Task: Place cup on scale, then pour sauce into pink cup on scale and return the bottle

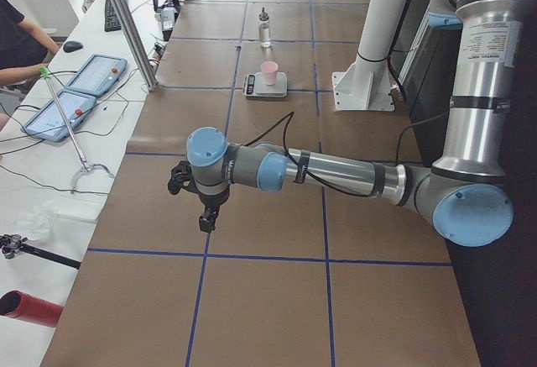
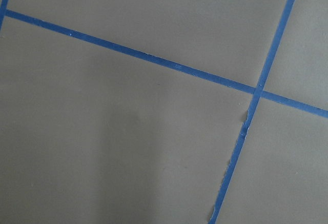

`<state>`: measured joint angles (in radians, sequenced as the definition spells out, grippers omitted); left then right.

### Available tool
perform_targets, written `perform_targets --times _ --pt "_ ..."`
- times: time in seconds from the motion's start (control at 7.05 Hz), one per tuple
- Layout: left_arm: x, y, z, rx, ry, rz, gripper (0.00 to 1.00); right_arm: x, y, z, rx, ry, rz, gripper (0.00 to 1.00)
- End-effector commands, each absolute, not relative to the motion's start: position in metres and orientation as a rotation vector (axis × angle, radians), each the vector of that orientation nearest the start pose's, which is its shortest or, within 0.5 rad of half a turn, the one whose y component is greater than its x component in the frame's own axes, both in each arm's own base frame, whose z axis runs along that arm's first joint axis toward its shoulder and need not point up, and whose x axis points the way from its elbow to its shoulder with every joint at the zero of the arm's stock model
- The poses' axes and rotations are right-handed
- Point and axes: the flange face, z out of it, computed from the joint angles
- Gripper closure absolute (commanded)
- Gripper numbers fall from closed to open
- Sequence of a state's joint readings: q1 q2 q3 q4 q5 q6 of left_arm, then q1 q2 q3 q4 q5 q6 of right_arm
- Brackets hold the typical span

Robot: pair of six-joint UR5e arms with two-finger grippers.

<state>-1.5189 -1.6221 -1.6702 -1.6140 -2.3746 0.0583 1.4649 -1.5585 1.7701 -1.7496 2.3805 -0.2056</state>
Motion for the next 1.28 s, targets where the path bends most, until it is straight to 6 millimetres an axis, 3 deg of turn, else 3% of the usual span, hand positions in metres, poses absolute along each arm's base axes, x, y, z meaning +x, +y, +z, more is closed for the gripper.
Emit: perform_targets --times 0.0,1.13 --pt "-0.032 -0.524 0.576 0.186 0.802 0.186 0.0 0.006 -0.492 0.572 0.066 -0.811 -0.312 0.0" --pt "-0.033 -0.528 0.583 0.175 0.79 0.188 0.0 0.019 -0.477 0.603 -0.004 -0.812 -0.205 0.0"
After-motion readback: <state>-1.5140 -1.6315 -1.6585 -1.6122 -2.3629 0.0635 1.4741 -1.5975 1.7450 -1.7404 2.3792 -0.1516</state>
